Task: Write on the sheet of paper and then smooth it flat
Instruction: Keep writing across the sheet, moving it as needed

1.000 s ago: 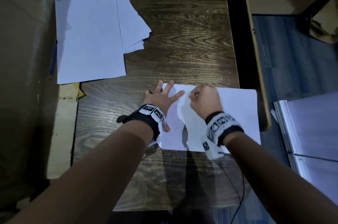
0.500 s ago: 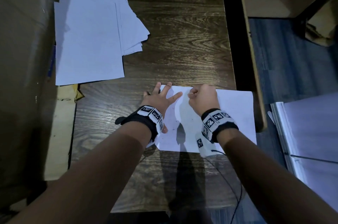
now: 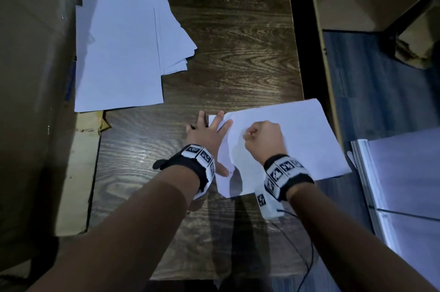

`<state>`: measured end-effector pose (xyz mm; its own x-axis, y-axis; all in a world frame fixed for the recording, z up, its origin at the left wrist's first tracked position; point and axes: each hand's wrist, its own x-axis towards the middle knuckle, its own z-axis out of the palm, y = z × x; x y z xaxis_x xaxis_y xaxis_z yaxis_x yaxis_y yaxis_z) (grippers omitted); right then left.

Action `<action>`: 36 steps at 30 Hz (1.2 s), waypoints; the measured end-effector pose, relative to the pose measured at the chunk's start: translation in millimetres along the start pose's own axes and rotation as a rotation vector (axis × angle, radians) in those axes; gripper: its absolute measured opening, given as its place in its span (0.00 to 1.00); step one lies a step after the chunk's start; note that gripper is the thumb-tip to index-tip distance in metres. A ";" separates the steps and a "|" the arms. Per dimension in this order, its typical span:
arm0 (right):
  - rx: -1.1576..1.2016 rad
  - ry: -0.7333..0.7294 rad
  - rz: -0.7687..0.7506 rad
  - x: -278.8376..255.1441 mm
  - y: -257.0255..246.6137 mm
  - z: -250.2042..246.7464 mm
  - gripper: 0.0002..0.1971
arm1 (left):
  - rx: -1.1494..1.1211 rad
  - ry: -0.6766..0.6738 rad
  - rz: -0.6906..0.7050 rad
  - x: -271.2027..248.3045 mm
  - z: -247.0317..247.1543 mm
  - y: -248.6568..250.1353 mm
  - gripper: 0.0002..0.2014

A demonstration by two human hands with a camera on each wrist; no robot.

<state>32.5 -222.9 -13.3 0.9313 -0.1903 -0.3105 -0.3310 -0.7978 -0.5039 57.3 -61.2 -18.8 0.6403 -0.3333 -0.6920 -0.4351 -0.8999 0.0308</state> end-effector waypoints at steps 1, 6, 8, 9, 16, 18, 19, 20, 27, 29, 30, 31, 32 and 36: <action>0.022 0.000 0.008 -3.4 6.9 -1.7 0.06 | -0.003 0.011 -0.013 -2.7 2.1 -1.1 0.71; 0.100 -0.021 -0.015 -13.2 26.8 -5.5 0.05 | -0.076 0.044 -0.049 -17.6 15.4 -0.5 0.70; 0.118 -0.009 -0.021 -15.1 28.2 -4.7 0.05 | -0.093 0.060 -0.092 -26.3 20.8 6.8 0.69; 0.132 0.004 -0.013 -14.7 27.8 -3.8 0.05 | -0.101 0.070 -0.120 -31.4 24.4 12.2 0.68; 0.169 -0.018 -0.015 -0.8 12.6 4.9 0.04 | -0.208 0.046 -0.263 -64.6 22.7 43.6 0.39; 0.166 -0.044 -0.040 1.4 7.4 8.6 0.05 | -0.231 0.108 -0.199 -61.3 10.0 34.9 0.24; 0.153 -0.055 -0.055 2.4 5.6 10.0 0.05 | -0.249 0.145 -0.176 -56.1 1.9 25.9 0.18; 0.137 -0.064 -0.069 3.4 4.3 10.8 0.05 | -0.274 0.189 -0.154 -48.9 -5.3 14.0 0.16; 0.051 -0.124 -0.203 4.4 -5.7 12.2 0.05 | -0.212 0.174 0.121 9.0 -2.9 -51.2 0.59; 0.010 -0.216 -0.294 0.9 -17.1 19.7 0.05 | -0.168 0.191 0.129 11.1 3.5 -55.5 0.63; -0.016 -0.252 -0.324 0.5 -23.8 22.9 0.06 | -0.143 0.194 0.123 11.7 7.2 -56.8 0.65; -0.039 -0.261 -0.337 3.7 -30.6 25.2 0.06 | -0.115 0.198 0.118 13.4 9.3 -58.4 0.66; -0.053 -0.243 -0.334 10.0 -37.3 26.1 0.06 | -0.087 0.202 0.114 15.2 9.4 -59.6 0.67; -0.011 -0.119 -0.235 33.5 -58.8 22.5 0.07 | 0.006 0.199 0.092 21.6 4.6 -61.3 0.67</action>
<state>79.7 -169.5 -12.3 0.9578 0.0690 -0.2790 -0.1056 -0.8182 -0.5651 94.9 -12.0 -38.9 0.7095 -0.4635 -0.5308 -0.5010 -0.8615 0.0826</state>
